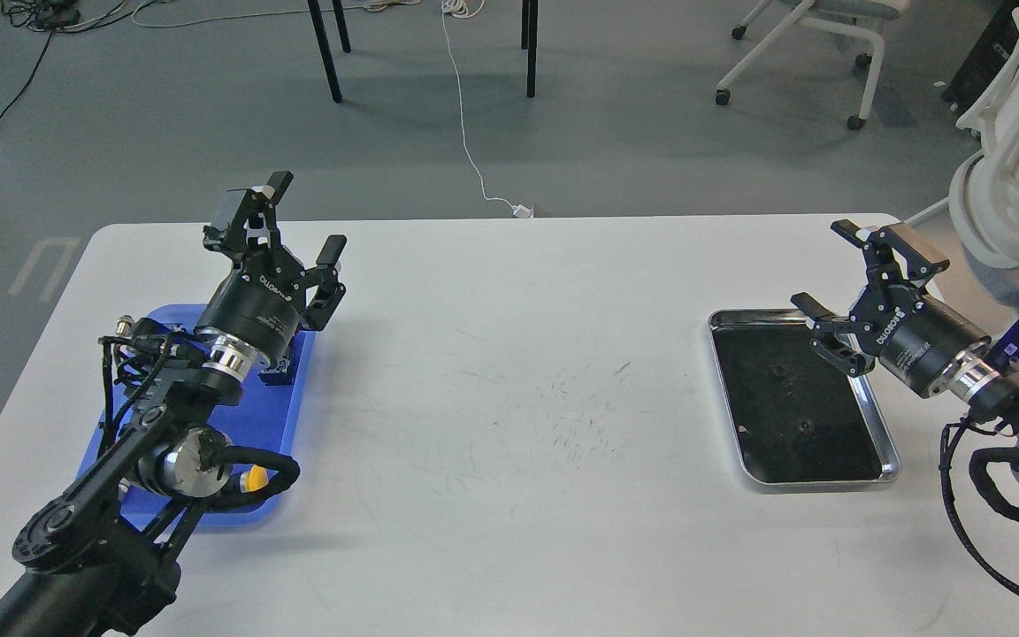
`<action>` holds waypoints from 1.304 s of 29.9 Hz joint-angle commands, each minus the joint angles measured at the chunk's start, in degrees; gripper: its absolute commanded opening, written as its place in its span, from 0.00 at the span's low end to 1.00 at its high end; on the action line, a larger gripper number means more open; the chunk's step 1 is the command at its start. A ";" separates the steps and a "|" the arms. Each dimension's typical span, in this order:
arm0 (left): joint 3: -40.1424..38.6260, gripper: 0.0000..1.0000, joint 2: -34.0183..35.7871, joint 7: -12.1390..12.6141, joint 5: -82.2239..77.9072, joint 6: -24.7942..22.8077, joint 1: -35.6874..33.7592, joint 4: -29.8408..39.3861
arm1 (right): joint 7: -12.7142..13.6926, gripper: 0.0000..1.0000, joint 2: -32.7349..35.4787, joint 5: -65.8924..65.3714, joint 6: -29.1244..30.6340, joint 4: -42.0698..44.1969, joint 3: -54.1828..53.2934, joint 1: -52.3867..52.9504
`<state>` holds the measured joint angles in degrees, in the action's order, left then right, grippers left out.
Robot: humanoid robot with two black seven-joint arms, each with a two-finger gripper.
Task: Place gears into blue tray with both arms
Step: 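Open the right gripper and move it over the dark metal tray, then lower the right gripper and grasp a small black gear in the tray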
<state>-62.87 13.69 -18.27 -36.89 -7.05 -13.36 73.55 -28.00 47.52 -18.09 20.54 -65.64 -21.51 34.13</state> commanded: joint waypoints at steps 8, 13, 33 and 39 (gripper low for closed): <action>0.12 0.98 -0.25 -0.98 -0.90 -1.21 0.35 1.16 | 0.00 0.99 12.77 -45.33 1.08 -5.20 8.39 16.55; 0.12 0.98 0.02 -0.98 -0.90 -1.65 0.27 1.33 | 0.00 0.99 11.03 -58.27 1.79 -2.75 31.47 36.84; -0.14 0.98 1.16 -0.98 -1.51 -1.65 0.27 2.65 | 0.00 0.81 -24.05 -58.73 -9.10 22.22 68.18 44.01; -0.14 0.98 1.60 -0.98 -1.51 -1.65 0.27 2.83 | 0.00 0.69 -25.63 -57.93 -10.08 23.71 68.27 40.84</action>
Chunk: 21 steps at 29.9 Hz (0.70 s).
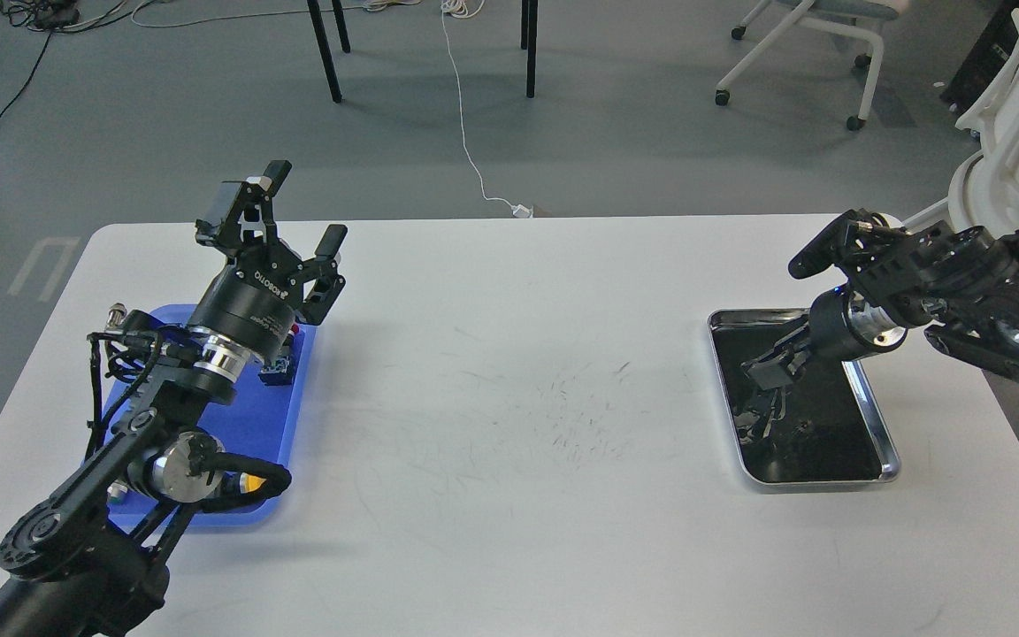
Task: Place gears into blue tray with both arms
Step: 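Lower the right gripper and grasp a small black gear in the tray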
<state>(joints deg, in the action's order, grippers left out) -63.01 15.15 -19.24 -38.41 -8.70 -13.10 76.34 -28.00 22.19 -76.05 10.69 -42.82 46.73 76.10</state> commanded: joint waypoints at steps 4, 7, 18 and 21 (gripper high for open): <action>-0.01 0.98 0.14 0.00 0.00 0.00 0.01 -0.05 | 0.00 0.66 -0.22 -0.16 -0.23 1.25 0.38 -1.31; 0.08 0.98 -0.03 0.00 0.00 0.00 0.01 0.03 | 0.00 0.66 0.13 -0.07 -0.23 1.51 1.00 -1.05; 0.08 0.98 -0.12 0.00 0.00 -0.09 0.09 -0.05 | 0.00 0.51 0.48 0.11 -0.14 2.57 1.17 -1.31; 0.08 0.98 -0.29 0.00 -0.17 -0.17 0.09 -0.05 | 0.00 0.47 0.57 0.02 -0.14 2.57 1.44 -1.31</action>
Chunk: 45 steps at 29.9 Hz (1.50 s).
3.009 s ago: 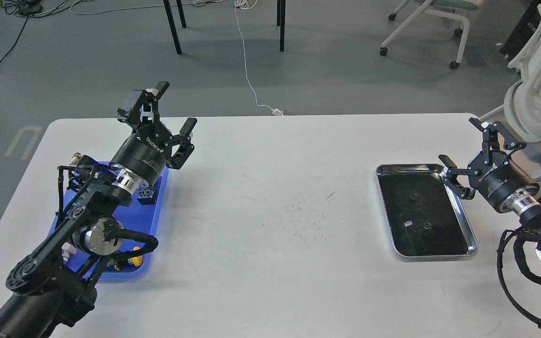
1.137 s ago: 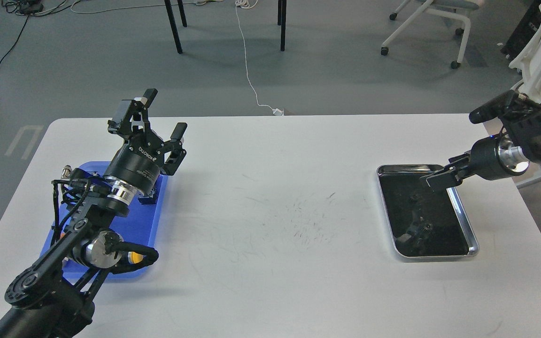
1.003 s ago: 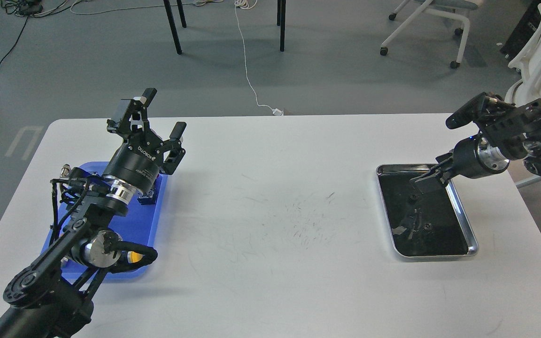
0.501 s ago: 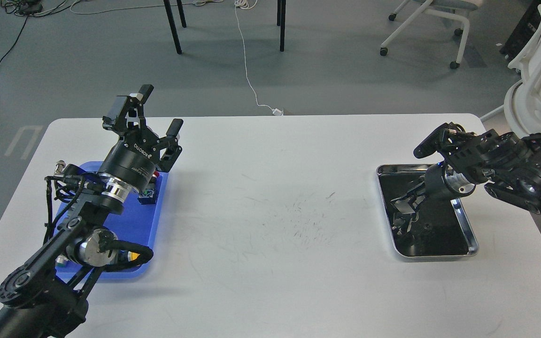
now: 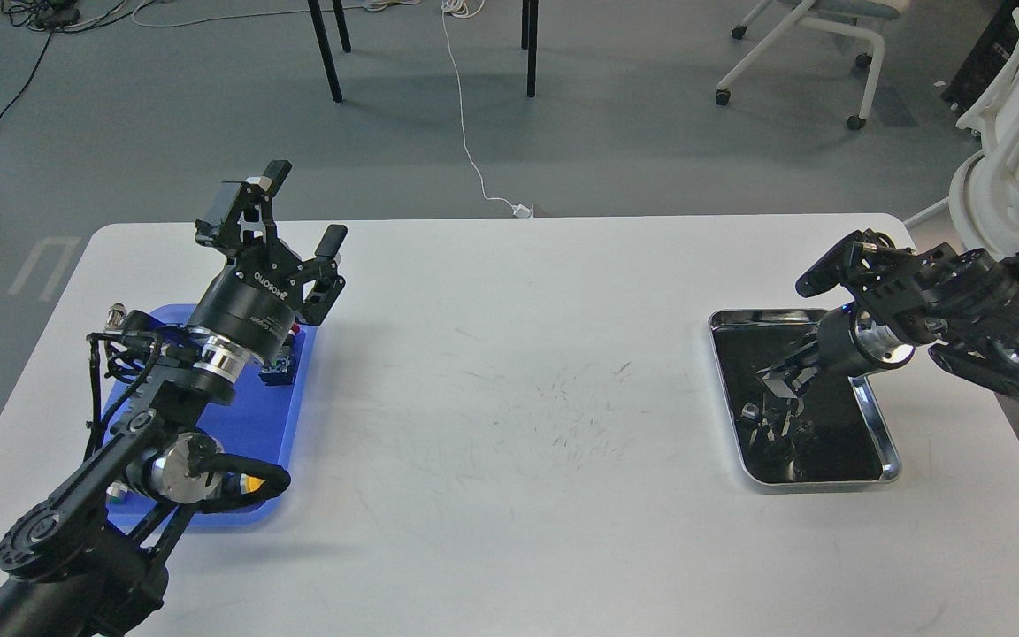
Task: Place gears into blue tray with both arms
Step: 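Lower the right gripper and grasp a small black gear in the tray, then carry the black gear to the table center and release it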
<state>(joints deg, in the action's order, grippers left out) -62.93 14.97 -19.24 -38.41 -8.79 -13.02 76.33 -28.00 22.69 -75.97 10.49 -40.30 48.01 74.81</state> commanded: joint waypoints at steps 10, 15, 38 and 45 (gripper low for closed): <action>-0.09 0.98 -0.29 0.00 -0.61 -0.09 -0.08 -0.05 | 0.00 0.47 0.07 0.04 0.14 0.04 0.16 -0.02; -0.17 0.98 -0.29 0.00 -0.61 -0.09 -0.08 -0.05 | 0.00 0.47 -0.37 0.04 0.14 0.13 0.16 -0.10; -0.09 0.98 -0.29 0.08 -0.61 -0.09 -0.16 -0.05 | 0.00 0.15 0.07 0.04 0.49 0.04 0.07 -1.16; 0.00 0.98 -0.29 0.08 -0.61 -0.09 -0.16 -0.05 | 0.00 0.13 0.77 0.21 0.49 -1.01 -0.11 0.85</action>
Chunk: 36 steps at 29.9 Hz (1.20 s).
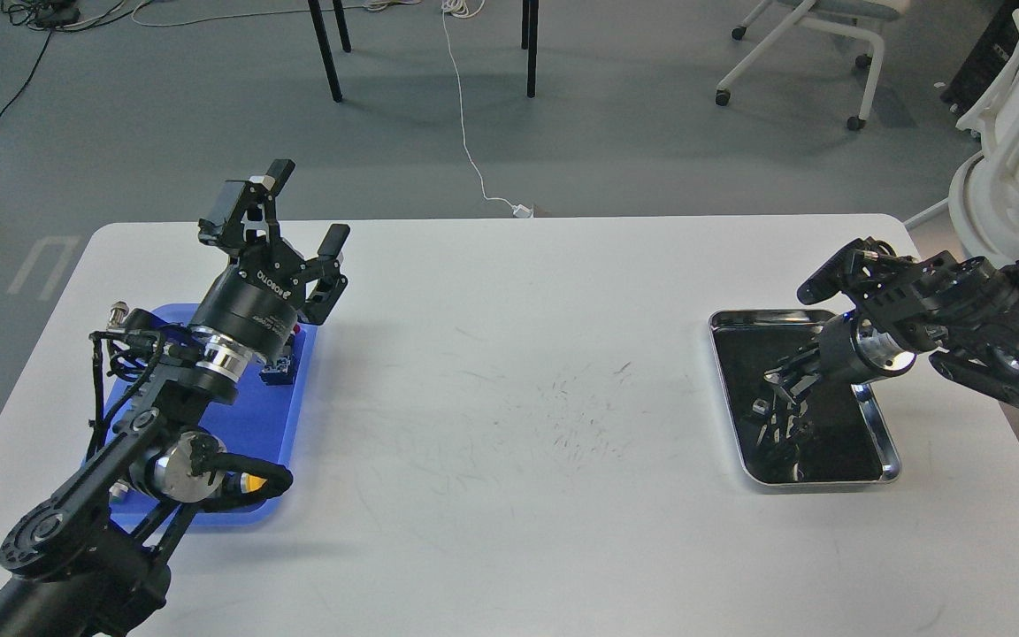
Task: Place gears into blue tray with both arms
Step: 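Carry the black gear to the table center and release it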
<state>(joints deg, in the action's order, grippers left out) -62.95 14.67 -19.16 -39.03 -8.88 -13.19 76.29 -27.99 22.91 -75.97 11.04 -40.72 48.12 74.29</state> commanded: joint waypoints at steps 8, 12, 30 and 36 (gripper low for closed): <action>-0.07 0.98 0.27 0.00 0.00 0.00 -0.26 0.00 | -0.01 0.14 3.02 3.19 0.12 -9.19 -0.75 15.52; -0.07 0.98 0.27 -0.09 0.00 0.00 -0.17 0.00 | -0.01 0.14 0.13 9.42 0.03 -14.99 -0.84 20.10; -2.44 0.98 4.58 -1.41 0.09 0.00 0.36 0.70 | -0.01 0.16 -22.91 19.98 -10.95 -8.86 -0.05 7.55; -2.61 0.98 4.58 -1.41 0.09 0.00 1.32 1.76 | -0.01 0.16 -22.91 19.81 -11.13 -7.36 0.13 5.87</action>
<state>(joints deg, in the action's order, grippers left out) -65.45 19.19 -20.56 -38.93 -8.88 -12.26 77.62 -28.00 0.01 -56.04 -0.04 -49.00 48.11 80.69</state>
